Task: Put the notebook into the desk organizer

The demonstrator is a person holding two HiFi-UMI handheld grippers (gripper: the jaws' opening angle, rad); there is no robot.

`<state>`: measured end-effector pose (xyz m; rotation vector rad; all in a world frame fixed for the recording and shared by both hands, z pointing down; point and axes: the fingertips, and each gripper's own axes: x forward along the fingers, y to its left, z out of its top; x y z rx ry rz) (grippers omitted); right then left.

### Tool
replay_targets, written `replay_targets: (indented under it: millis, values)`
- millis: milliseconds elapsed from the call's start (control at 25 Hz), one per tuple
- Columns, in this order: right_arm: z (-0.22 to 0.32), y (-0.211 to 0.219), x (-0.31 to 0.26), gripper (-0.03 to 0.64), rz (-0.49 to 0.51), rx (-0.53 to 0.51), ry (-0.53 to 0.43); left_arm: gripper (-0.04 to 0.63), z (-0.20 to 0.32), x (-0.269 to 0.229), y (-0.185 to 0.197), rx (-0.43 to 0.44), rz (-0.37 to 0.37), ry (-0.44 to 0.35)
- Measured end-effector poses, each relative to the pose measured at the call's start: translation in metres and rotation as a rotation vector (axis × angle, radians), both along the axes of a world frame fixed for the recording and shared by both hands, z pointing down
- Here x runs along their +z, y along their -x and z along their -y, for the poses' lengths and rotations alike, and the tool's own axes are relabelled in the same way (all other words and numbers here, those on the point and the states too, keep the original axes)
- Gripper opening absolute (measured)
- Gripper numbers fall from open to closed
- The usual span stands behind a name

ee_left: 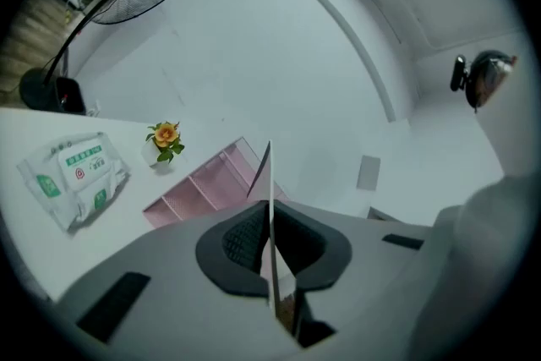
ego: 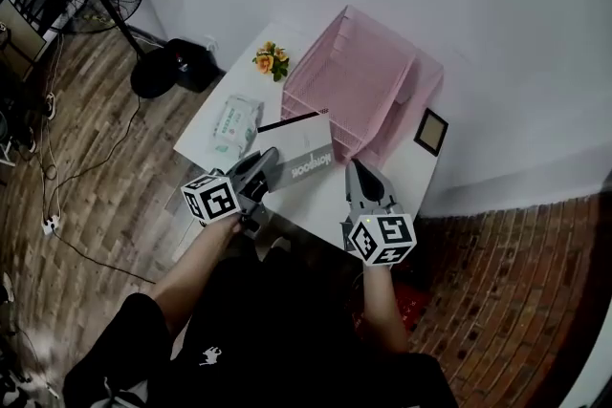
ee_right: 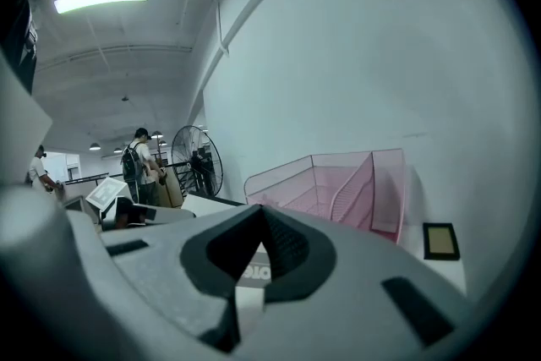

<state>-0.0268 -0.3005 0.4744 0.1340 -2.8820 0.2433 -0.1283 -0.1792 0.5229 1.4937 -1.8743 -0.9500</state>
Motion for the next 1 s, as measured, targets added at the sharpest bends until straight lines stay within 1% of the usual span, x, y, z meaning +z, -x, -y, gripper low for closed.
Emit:
replay_targets:
  millis: [200,280,360,440,600,840,1000]
  values:
    - [-0.005,-0.005,0.002,0.002,-0.014,-0.029,-0.013,0.01,0.004,0.005,0.006,-0.068,-0.146,-0.108]
    - [-0.008,-0.007,0.004,0.002,-0.019,-0.04,-0.016,0.01,0.006,0.01,0.009,-0.096,-0.19,-0.131]
    - [-0.012,-0.007,0.006,0.002,-0.024,-0.051,-0.02,0.01,0.008,0.014,0.012,-0.118,-0.214,-0.142]
    - [-0.015,-0.006,0.01,0.002,-0.032,-0.058,-0.021,0.01,0.012,0.014,0.017,-0.132,-0.217,-0.163]
    - [-0.021,-0.001,0.02,0.002,-0.05,-0.068,-0.004,0.01,0.02,0.025,0.026,-0.165,-0.234,-0.149]
    - [-0.024,0.009,0.032,0.002,-0.08,-0.072,-0.004,0.011,0.034,0.043,0.038,-0.205,-0.264,-0.118]
    - [-0.03,0.021,0.046,0.002,-0.122,-0.096,-0.008,0.011,0.044,0.059,0.044,-0.243,-0.282,-0.071]
